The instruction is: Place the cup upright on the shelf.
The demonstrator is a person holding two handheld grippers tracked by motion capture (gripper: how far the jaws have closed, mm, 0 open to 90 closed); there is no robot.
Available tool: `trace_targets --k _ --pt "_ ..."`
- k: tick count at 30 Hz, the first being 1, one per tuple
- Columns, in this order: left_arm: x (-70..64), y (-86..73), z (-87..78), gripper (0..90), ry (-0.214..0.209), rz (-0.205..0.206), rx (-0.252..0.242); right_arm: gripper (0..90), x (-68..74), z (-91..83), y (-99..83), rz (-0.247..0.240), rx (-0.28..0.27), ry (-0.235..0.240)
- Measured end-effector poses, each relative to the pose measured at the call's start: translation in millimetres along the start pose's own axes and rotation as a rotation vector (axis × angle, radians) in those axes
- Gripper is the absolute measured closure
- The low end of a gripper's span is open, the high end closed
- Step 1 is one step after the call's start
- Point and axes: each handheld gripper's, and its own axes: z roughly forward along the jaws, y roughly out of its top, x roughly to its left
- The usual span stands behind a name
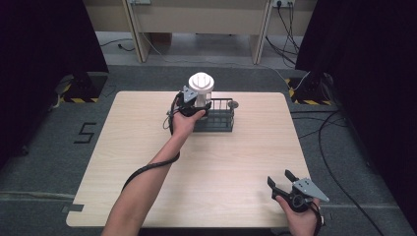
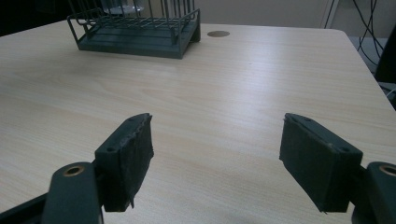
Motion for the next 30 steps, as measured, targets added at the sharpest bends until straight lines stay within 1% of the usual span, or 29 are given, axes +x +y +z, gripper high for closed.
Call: trace_targets --k 6,11,13,16,18,23,26,28,30 --pt "-0.2 -6.5 2.7 17.7 0.007 -0.001 0.020 26.2 0.7 0.1 0.0 0.004 0.004 0.003" --pt "-0.7 -8.8 3.0 17.7 0.007 -0.008 0.028 26.1 0.2 0.2 0.1 -0.002 0.003 0.001" --pt "-1.0 -9.3 2.9 17.6 0.008 -0.007 0.031 26.1 0.6 0.1 0.0 0.003 0.004 0.003" --pt "-0.9 -11.5 3.1 17.6 0.014 -0.016 0.039 26.1 0.2 0.1 0.1 -0.003 0.003 0.001" --pt "-0.2 -12.9 3.1 17.5 0.016 -0.030 0.037 26.1 0.7 0.1 0.0 -0.001 0.004 0.003" --pt "0.1 -13.4 2.5 17.4 0.017 -0.034 0.038 26.1 0.7 0.2 0.0 -0.002 0.004 0.004" --pt "1.1 -13.5 2.2 17.2 0.011 -0.040 0.042 26.1 0.7 0.3 0.1 -0.004 0.006 0.005" --pt "3.0 -13.2 2.0 17.0 -0.003 -0.040 0.046 26.1 1.4 0.4 0.1 0.001 0.009 0.007" --pt "3.4 -13.2 1.5 16.6 -0.002 -0.045 0.052 26.0 1.3 0.3 0.1 0.001 0.009 0.008"
